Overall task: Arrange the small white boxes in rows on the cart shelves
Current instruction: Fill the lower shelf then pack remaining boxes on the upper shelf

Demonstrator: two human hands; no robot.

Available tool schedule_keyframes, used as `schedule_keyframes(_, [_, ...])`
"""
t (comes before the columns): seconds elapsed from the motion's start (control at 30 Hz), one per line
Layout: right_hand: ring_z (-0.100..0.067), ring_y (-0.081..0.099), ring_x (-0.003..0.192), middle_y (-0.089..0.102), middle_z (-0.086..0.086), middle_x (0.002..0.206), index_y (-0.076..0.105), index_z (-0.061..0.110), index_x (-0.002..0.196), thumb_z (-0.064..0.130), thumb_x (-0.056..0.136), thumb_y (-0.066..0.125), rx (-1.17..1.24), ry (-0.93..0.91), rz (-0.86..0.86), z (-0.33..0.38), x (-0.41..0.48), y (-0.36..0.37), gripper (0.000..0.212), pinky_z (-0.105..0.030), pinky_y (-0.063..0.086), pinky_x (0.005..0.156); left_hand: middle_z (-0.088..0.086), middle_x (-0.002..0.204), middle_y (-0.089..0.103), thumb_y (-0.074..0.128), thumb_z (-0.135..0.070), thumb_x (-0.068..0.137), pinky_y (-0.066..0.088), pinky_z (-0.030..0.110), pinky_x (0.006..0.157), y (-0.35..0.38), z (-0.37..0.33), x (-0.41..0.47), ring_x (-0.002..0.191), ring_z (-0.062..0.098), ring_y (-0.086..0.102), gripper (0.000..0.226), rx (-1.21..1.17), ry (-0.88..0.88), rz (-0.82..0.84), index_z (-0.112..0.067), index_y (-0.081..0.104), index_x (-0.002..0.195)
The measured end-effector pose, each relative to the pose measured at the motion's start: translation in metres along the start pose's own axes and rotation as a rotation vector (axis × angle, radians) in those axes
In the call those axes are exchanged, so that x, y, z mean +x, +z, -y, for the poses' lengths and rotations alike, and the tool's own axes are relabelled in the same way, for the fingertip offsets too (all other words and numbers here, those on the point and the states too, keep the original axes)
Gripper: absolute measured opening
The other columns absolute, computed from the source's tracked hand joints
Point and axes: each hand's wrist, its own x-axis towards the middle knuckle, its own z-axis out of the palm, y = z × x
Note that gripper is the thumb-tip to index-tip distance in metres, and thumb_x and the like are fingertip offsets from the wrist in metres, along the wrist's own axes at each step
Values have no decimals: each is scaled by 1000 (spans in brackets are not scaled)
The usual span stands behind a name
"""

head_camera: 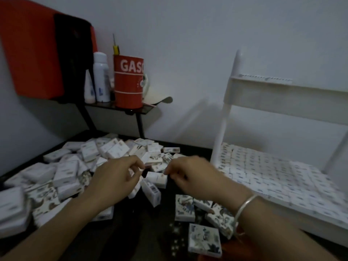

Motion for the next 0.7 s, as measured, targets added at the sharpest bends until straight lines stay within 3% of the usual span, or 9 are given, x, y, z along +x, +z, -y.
schedule_keyframes(0.07, [-17, 62, 101, 67, 7, 111, 57, 28, 123, 36, 95, 52, 76, 82, 61, 1, 12, 37, 30, -32, 51, 85, -23, 92, 62, 64, -29, 86, 37, 18, 59, 8, 17, -5, 76, -4, 58, 20, 59, -41, 18, -40, 58, 102])
schedule_keyframes(0.17, [-18, 59, 112, 59, 5, 128, 41, 31, 138, 64, 80, 60, 116, 178, 120, -1, 26, 75, 69, -33, 49, 88, -12, 113, 61, 67, -27, 85, 41, 22, 72, 22, 31, -3, 95, 6, 57, 35, 120, -86, 93, -30, 54, 117])
schedule_keyframes(0.27, [-21, 52, 123, 48, 5, 142, 26, 39, 145, 64, 72, 68, 60, 147, 150, 0, 34, 98, 88, -37, 48, 93, -8, 118, 59, 70, -36, 83, 45, 26, 81, 35, 31, 0, 105, 12, 57, 44, 171, -117, 130, -28, 50, 122])
schedule_keyframes(0.43, [-21, 59, 109, 60, 3, 126, 34, 40, 141, 28, 81, 61, 81, 113, 71, -6, 36, 105, 67, -33, 50, 85, 0, 108, 62, 69, -55, 77, 48, 33, 78, 48, 31, 10, 99, 19, 59, 58, 329, -178, 228, -22, 46, 117])
schedule_keyframes(0.5, [-15, 61, 84, 66, 5, 97, 38, 41, 135, 27, 78, 64, 175, 128, 75, -8, 31, 99, 64, -28, 47, 73, 0, 106, 61, 70, -55, 75, 48, 32, 75, 51, 30, 12, 97, 19, 59, 58, 332, -182, 231, -21, 46, 115])
schedule_keyframes(0.57, [-7, 50, 57, 59, 4, 74, 41, 44, 127, 27, 75, 67, 346, 154, 61, -12, 25, 91, 60, -25, 41, 59, -2, 110, 60, 70, -48, 76, 48, 30, 77, 52, 30, 14, 100, 17, 58, 55, 280, -200, 227, -22, 48, 119])
schedule_keyframes(0.63, [-9, 50, 52, 62, 1, 77, 44, 46, 119, 25, 75, 69, 525, 186, 43, -16, 17, 80, 55, -25, 44, 55, -4, 113, 60, 69, -41, 79, 47, 28, 77, 49, 30, 15, 98, 15, 58, 45, 161, -215, 217, -27, 51, 118])
schedule_keyframes(0.7, [-19, 65, 69, 68, -3, 92, 47, 44, 115, 21, 78, 71, 696, 217, 26, -19, 7, 66, 50, -35, 57, 67, -7, 105, 61, 70, -34, 79, 48, 27, 71, 43, 29, 17, 86, 9, 59, 33, -25, -207, 199, -33, 54, 108])
